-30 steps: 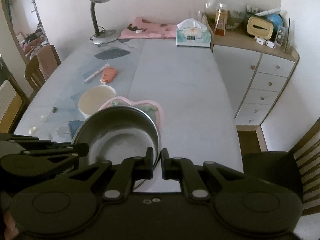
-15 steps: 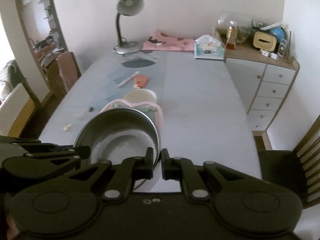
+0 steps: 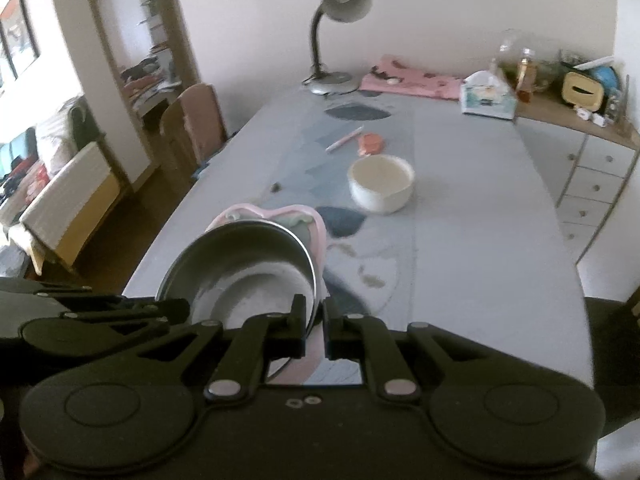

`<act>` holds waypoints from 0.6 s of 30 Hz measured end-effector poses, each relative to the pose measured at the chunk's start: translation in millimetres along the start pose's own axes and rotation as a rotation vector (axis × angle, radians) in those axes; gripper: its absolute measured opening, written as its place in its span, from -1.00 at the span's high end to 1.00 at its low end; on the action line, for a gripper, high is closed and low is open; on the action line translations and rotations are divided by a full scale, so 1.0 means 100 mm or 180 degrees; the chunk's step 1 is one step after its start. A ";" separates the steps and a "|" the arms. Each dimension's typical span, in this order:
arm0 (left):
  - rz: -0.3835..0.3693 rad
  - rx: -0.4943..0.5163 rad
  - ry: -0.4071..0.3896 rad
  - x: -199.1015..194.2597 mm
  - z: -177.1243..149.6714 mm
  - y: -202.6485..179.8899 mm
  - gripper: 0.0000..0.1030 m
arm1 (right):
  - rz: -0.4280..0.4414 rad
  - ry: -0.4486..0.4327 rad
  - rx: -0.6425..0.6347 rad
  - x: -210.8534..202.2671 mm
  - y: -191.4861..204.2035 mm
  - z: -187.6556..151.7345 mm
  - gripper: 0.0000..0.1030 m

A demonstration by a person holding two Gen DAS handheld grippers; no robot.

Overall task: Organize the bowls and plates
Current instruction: 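Lift the pink pot with both grippers and carry it over the steel bowl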

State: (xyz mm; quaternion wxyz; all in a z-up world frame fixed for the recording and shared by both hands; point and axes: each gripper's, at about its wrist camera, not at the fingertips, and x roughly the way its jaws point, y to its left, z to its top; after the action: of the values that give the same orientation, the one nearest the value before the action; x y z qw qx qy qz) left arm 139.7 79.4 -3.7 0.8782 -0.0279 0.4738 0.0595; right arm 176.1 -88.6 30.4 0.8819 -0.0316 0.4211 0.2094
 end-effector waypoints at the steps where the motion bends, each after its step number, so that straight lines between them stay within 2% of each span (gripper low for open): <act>1: 0.0015 -0.0014 0.0027 0.00 -0.06 0.05 0.87 | 0.0027 0.0026 -0.0023 0.02 0.06 -0.03 0.84; 10: 0.0142 -0.0105 0.0203 0.05 -0.56 0.45 0.86 | 0.0221 0.0283 -0.0157 0.23 0.52 -0.42 0.84; 18: 0.0267 -0.0107 0.0341 0.16 -0.86 0.61 0.87 | 0.0344 0.0521 -0.0206 0.41 0.77 -0.78 0.84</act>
State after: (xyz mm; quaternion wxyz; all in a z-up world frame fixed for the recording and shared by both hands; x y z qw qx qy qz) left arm 68.8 132.4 -63.9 0.8477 -0.0258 0.5198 0.1026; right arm 111.7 -22.2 -41.3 0.8305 -0.0543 0.4859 0.2668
